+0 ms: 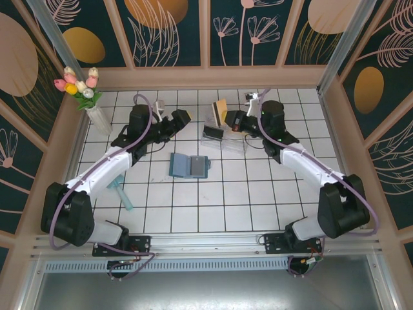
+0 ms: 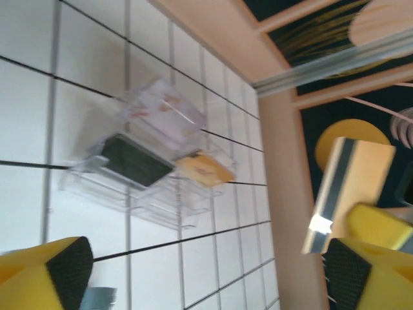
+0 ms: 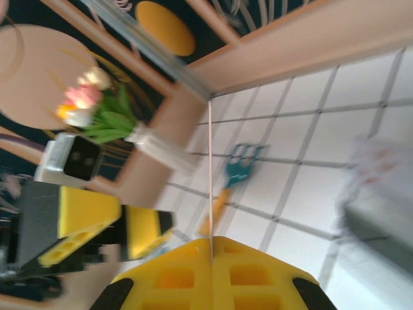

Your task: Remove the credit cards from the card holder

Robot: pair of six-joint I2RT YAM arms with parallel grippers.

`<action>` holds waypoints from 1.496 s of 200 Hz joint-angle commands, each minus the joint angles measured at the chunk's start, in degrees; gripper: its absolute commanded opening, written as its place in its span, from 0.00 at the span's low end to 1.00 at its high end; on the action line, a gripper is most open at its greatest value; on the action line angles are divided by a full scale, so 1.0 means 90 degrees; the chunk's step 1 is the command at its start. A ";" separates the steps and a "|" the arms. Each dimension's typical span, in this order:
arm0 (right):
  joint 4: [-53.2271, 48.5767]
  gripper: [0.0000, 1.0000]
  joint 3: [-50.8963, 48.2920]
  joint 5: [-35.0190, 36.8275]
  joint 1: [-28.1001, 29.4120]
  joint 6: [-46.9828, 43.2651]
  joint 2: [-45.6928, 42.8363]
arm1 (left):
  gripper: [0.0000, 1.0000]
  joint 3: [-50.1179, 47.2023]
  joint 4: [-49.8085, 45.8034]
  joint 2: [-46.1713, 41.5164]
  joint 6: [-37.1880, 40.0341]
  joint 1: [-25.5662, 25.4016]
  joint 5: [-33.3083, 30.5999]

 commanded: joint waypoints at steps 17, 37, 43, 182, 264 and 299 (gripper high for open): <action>-0.1335 0.00 0.0378 0.1754 -0.0114 -0.3396 -0.0554 | 0.98 -0.0429 -0.0536 -0.0241 0.0641 0.0195 -0.0601; -0.1969 0.00 0.0717 0.1895 -0.0300 -0.4376 -0.0455 | 0.99 -0.0469 -0.0646 -0.0244 0.0870 0.0246 -0.0746; -0.2191 0.00 0.0824 0.1815 -0.0354 -0.4667 -0.0407 | 0.99 -0.0459 -0.0704 -0.0229 0.0931 0.0256 -0.0810; -0.5385 0.00 0.2485 0.1187 -0.0440 -0.8993 0.1308 | 0.99 -0.0360 -0.1083 0.0262 0.1265 0.0287 -0.0660; -0.5772 0.00 0.3184 0.1657 -0.0438 -0.9515 0.2401 | 0.99 -0.0282 -0.1143 0.0365 0.1132 0.0284 -0.0593; -0.5957 0.00 0.3398 0.1920 -0.0453 -0.9619 0.2705 | 0.99 -0.0312 -0.1035 0.0401 0.1045 0.0287 -0.0466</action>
